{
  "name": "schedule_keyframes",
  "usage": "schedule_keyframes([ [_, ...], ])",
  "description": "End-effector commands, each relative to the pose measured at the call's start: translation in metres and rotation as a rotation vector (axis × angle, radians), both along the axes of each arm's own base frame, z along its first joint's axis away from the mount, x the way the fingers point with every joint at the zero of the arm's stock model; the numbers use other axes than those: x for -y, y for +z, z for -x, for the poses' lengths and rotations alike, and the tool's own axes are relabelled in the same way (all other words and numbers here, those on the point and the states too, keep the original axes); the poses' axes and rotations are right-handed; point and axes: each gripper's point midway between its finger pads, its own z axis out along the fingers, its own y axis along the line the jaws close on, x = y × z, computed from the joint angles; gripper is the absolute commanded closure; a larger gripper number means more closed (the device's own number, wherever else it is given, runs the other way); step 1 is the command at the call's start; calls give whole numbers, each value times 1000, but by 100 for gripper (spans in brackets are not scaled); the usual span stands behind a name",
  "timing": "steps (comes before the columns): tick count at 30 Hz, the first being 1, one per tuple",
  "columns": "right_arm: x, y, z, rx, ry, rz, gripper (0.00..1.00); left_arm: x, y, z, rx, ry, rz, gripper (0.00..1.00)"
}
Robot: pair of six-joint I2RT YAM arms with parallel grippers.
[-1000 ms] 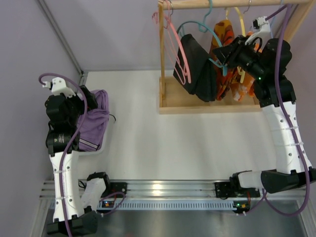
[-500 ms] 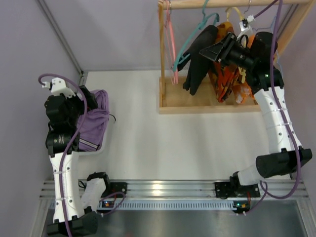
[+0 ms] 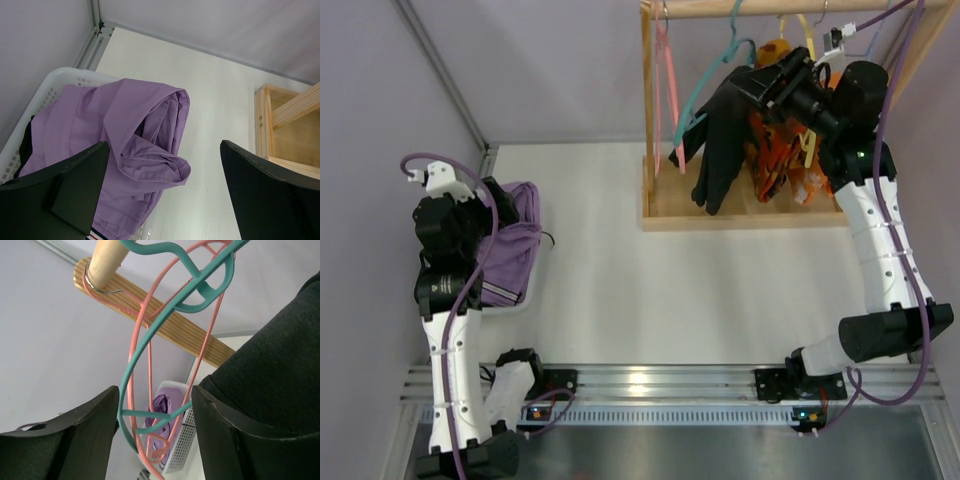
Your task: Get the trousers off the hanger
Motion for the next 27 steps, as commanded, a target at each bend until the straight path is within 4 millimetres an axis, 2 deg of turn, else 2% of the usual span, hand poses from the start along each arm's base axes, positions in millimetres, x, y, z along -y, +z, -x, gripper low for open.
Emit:
schedule_keyframes([
  [1, 1, 37, 11, 92, -79, -56, 39, 1, 6, -2, 23, -4, 8, 1],
  [4, -17, 30, 6, 60, -64, -60, 40, 1, 5, -3, 21, -3, 14, 1],
  [5, -21, 35, 6, 69, -54, -69, 40, 2, 5, -2, 21, -4, 15, 1],
  [7, -34, 32, -2, 58, -37, -74, 39, 1, 5, 0, 25, -1, 7, 1],
  [11, -47, 30, -13, 44, -13, -104, 39, 0, 5, 2, 27, 4, -9, 1],
  [14, -56, 39, -14, 69, 19, -134, 39, 0, 2, 2, 22, 3, -10, 1],
  [19, -70, 42, -22, 73, 26, -141, 40, -1, -1, 1, 15, 10, 2, 1],
  [21, -73, 43, -27, 74, 26, -147, 48, -1, 0, 1, 16, 8, 2, 1],
  [22, -73, 47, -28, 84, 27, -152, 58, -1, 1, 1, 17, 9, -2, 1],
  [25, -73, 51, -25, 92, 39, -163, 73, -2, 1, 1, 16, 14, -7, 1],
  [26, -72, 55, -22, 105, 46, -171, 84, -2, 1, 1, 16, 13, -7, 1],
  [27, -71, 58, -19, 111, 56, -177, 88, -2, -1, 1, 13, 13, -7, 1],
])
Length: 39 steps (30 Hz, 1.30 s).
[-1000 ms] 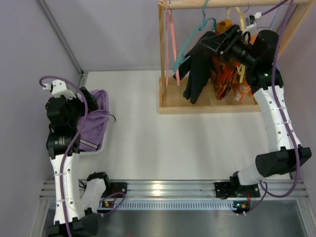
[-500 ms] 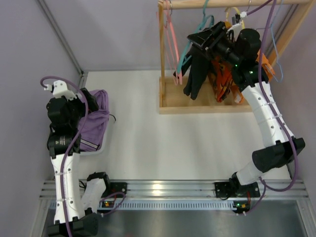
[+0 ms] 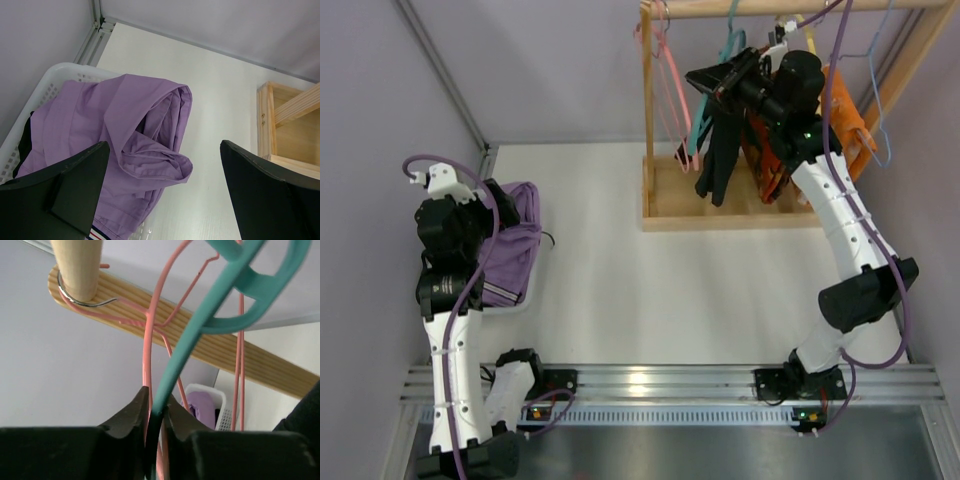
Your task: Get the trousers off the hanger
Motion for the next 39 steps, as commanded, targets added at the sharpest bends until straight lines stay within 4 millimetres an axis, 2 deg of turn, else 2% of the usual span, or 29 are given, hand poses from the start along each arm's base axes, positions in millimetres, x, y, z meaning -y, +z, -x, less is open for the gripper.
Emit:
schedule_keyframes([
  [1, 7, 62, 23, 180, 16, -70, 92, -1, 8, 1, 29, 6, -11, 1],
  [2, 9, 69, 26, 196, 20, -86, 100, -1, 8, 0, 30, 5, -7, 1],
  [7, 19, 102, 51, 282, 62, -142, 100, 0, 9, -1, 31, 2, 0, 1],
  [13, 29, 141, 93, 378, 113, -199, 100, 1, 10, -2, 33, -2, 5, 2],
  [21, 33, 159, 129, 490, 177, -205, 100, -2, 21, 3, 60, 13, -22, 1],
  [24, 32, 156, 142, 527, 207, -186, 100, -3, 19, 2, 58, 9, -36, 1],
  [29, 33, 133, 150, 499, 222, -141, 100, 3, 27, 1, 92, -30, -57, 1],
  [33, 40, 114, 160, 464, 222, -118, 100, 16, 36, 3, 137, -126, -105, 1],
  [37, 50, 96, 175, 443, 213, -97, 100, 37, 44, 12, 213, -282, -254, 1],
  [39, 52, 85, 179, 423, 215, -88, 100, 41, 41, 14, 264, -321, -339, 1],
])
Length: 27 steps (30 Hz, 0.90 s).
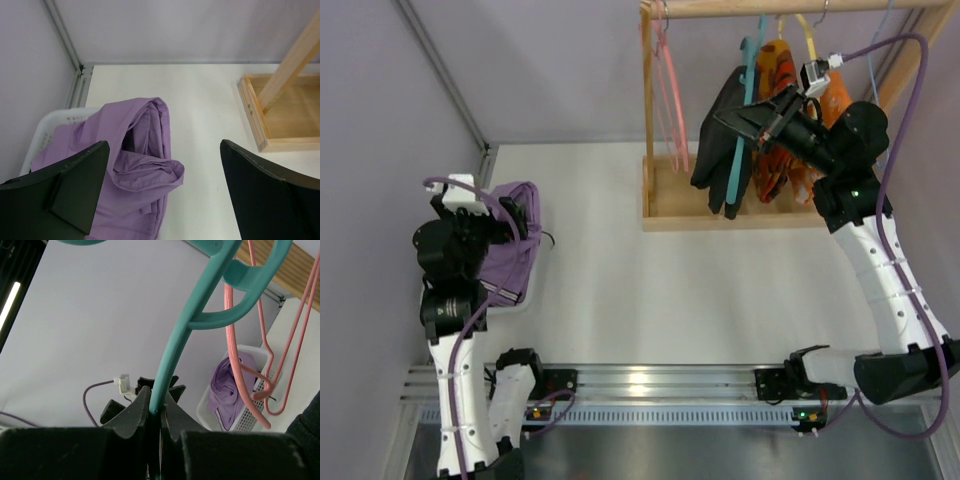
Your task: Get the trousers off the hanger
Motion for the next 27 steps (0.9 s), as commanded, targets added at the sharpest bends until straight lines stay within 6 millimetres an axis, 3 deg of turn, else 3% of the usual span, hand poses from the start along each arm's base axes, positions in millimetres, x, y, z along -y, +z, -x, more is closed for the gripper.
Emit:
schedule_keyframes([
  [1, 21, 63, 65, 362, -13, -26, 100, 27, 23, 11, 177, -184, -185, 1],
  [4, 24, 51, 79, 336, -3, -16, 100, 44, 12, 15, 192, -302, -251, 1],
  [6, 23, 33, 82, 276, 19, -5, 100, 53, 5, 18, 200, -374, -304, 1],
  [11, 30, 27, 112, 287, 23, 7, 100, 62, -4, 18, 231, -465, -447, 1],
  [14, 32, 18, 119, 257, 27, 17, 100, 68, -4, 13, 253, -526, -513, 2],
  [16, 32, 8, 123, 249, 35, 31, 100, 74, -9, -2, 225, -553, -523, 1],
  [17, 32, 6, 124, 250, 37, 35, 100, 77, -1, -9, 229, -550, -534, 2],
  [19, 32, 1, 124, 246, 37, 43, 100, 105, -6, -28, 202, -582, -561, 2],
  [20, 31, 0, 125, 244, 42, 46, 100, 140, 6, -22, 263, -664, -575, 1],
  [22, 31, 3, 128, 256, 51, 50, 100, 167, 7, -29, 271, -710, -578, 1],
  [23, 31, 4, 129, 256, 53, 48, 100, 190, 12, -24, 301, -752, -562, 2],
  [25, 31, 4, 131, 252, 53, 42, 100, 209, 7, -30, 275, -746, -518, 2],
  [26, 32, 4, 131, 250, 47, 39, 100, 228, 2, -22, 279, -786, -497, 5],
  [27, 33, 4, 134, 250, 45, 35, 100, 235, 8, -22, 306, -760, -464, 8],
])
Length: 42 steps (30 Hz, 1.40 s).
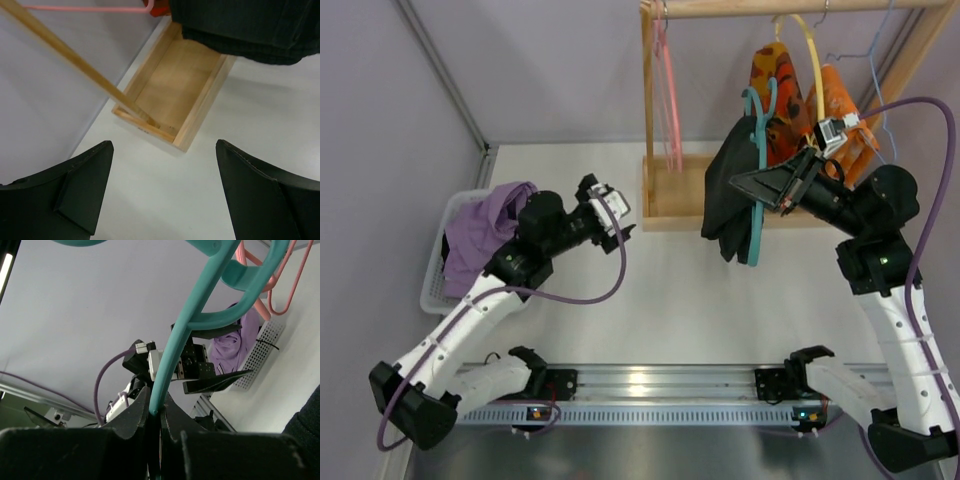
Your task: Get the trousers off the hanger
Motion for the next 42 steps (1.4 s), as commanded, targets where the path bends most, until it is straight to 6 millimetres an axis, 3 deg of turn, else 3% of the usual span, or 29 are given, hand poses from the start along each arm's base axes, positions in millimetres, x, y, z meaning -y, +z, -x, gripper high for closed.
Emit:
schedule_keyframes([
  [1, 11, 47, 29, 281, -28, -26, 100, 20, 57, -4, 172, 76, 152, 11],
  [2, 12, 46, 29, 271, -35, -26, 100, 36, 47, 7, 168, 77, 153, 14],
  [3, 13, 45, 30, 271, -39, -26, 100, 44, 57, 13, 229, 64, 181, 14],
  [7, 17, 44, 31, 252, -53, -38, 100, 89, 63, 54, 379, 7, 192, 14],
  [8, 17, 44, 31, 246, -52, -40, 100, 108, 65, 75, 391, -49, 214, 15],
  [9, 18, 44, 31, 240, -54, -44, 100, 119, 62, 75, 393, -37, 206, 17],
  [10, 19, 44, 31, 230, -57, -51, 100, 130, 77, 87, 403, -49, 270, 18],
  [11, 19, 45, 31, 227, -55, -55, 100, 137, 81, 88, 395, -37, 293, 19],
  [12, 19, 47, 32, 223, -54, -61, 100, 147, 72, 81, 358, 13, 292, 21],
  [13, 20, 49, 33, 216, -54, -70, 100, 153, 91, 80, 353, 35, 346, 22],
  [14, 20, 51, 33, 216, -54, -74, 100, 168, 81, 80, 323, 39, 340, 22],
  [20, 22, 60, 37, 200, -51, -117, 100, 203, 96, 84, 271, 58, 466, 19],
  [26, 24, 67, 43, 192, -41, -148, 100, 213, 97, 73, 268, 119, 499, 20],
  [31, 23, 74, 48, 175, -26, -160, 100, 209, 92, 68, 316, 147, 507, 30],
  [38, 27, 108, 65, 230, -21, -203, 100, 204, 84, 56, 373, 166, 483, 29],
  [42, 28, 111, 67, 228, -25, -205, 100, 202, 83, 43, 374, 185, 486, 27],
])
